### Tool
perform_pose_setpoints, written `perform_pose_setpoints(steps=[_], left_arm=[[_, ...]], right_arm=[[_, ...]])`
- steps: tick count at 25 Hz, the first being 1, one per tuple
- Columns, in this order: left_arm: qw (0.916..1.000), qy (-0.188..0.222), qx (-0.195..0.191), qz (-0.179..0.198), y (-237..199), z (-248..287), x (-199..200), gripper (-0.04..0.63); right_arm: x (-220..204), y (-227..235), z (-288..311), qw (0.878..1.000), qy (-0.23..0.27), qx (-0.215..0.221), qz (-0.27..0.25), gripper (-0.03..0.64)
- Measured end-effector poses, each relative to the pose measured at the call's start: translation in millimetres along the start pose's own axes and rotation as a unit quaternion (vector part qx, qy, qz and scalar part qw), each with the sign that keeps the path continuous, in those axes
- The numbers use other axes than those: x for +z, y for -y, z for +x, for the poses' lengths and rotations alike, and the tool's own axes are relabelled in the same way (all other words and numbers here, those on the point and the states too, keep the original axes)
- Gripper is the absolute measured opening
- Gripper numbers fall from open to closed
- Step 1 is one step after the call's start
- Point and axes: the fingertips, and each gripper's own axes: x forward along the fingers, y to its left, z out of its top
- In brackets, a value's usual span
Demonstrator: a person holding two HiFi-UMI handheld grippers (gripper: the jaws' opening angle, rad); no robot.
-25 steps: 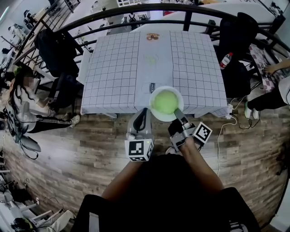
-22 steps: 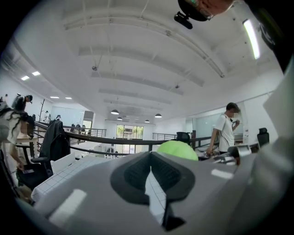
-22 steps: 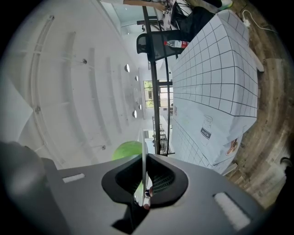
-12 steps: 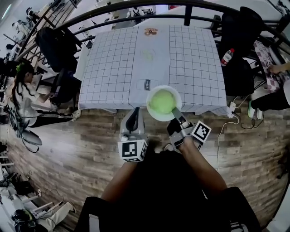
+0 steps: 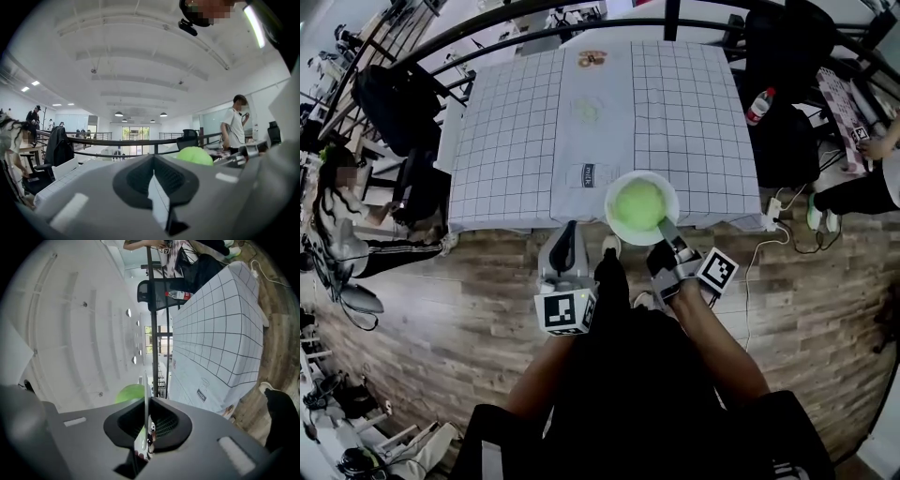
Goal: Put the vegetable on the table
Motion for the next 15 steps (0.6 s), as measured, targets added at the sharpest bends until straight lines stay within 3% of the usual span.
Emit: perform_pose_setpoints(steps=[4, 15], left_arm=[[0.9998, 0.012, -0.01, -0.009, -2.6, 21.5, 6.1, 0.008], [0.9991, 0.012, -0.031, -0.026, -40.7, 87.1, 5.2, 0.008]], right_arm=[[15.3, 2.0, 10.4, 1.0, 0.003, -0.011, -0.022, 0.018], [23.2, -3.7, 73.8, 1.0, 0.005, -0.006, -0.008, 0.018]])
